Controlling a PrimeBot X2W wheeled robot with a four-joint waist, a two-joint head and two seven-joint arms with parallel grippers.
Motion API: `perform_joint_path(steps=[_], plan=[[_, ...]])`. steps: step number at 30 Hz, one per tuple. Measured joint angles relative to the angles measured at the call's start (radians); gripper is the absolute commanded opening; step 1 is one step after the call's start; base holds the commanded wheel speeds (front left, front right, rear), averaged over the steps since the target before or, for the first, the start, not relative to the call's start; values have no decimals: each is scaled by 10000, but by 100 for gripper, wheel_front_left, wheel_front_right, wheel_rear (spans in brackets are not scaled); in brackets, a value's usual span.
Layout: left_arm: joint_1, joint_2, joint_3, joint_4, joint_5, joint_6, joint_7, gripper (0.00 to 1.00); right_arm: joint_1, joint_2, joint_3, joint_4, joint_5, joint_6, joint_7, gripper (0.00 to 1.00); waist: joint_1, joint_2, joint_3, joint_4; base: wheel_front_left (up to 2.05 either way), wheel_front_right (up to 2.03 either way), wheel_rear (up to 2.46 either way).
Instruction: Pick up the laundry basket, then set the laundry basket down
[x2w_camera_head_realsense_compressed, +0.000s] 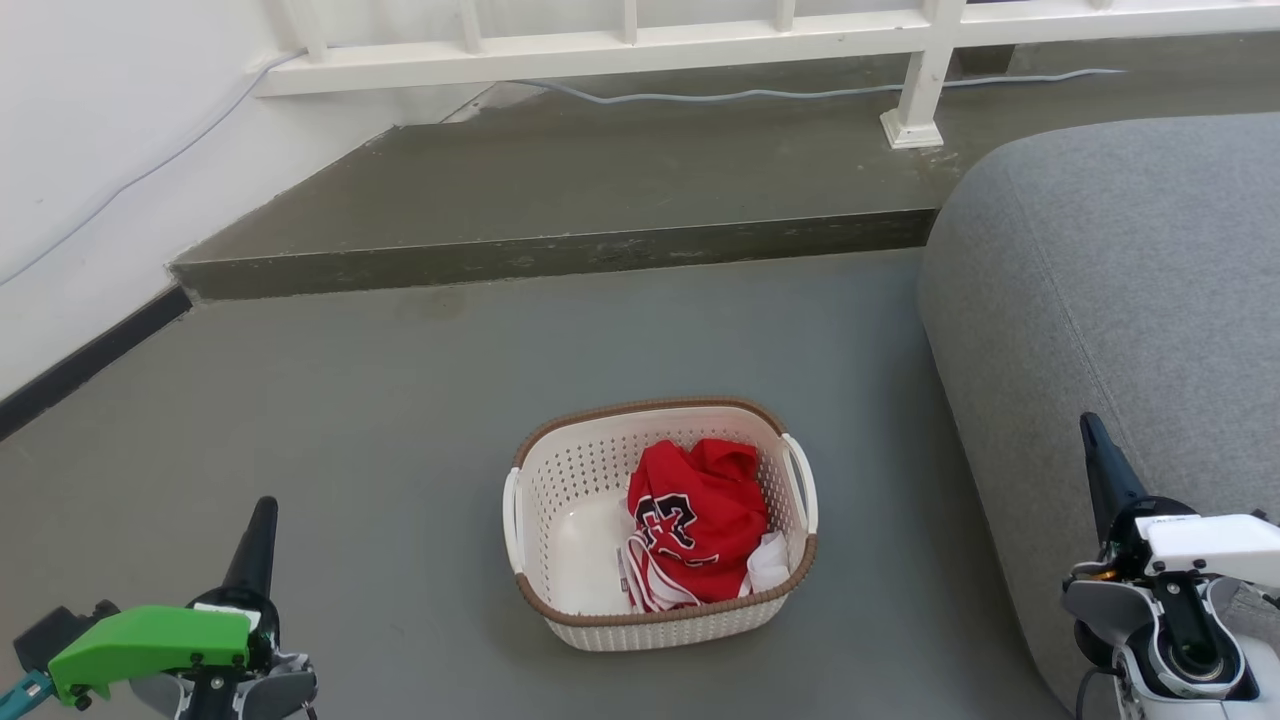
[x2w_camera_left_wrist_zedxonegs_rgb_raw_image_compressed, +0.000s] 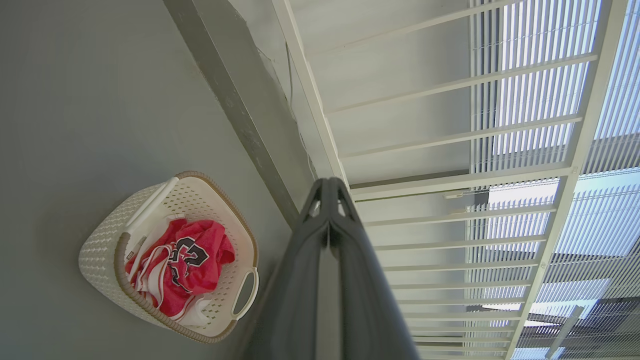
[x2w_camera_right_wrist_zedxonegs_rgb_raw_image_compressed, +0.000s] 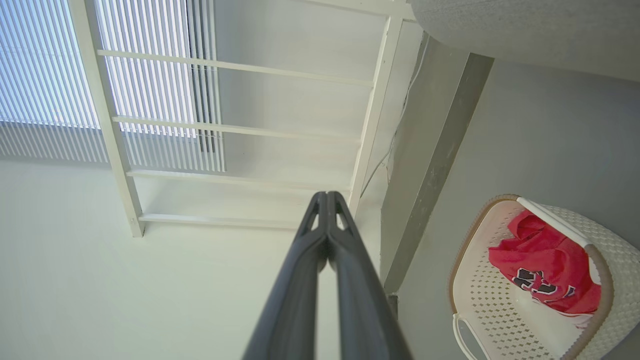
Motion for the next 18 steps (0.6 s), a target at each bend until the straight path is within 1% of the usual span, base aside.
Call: perform_joint_path(steps=[14, 18], plan=[[-100, -50, 297, -2, -1469, -4, 435, 0, -48, 48, -359, -65, 1595, 4, 385, 0, 0, 0, -13, 9, 0, 0, 0], [-103, -59, 328, -4, -1645, -4, 435, 0, -52, 50, -393, -81, 1684, 4, 454, 0, 0, 0, -13, 10, 0, 0, 0]])
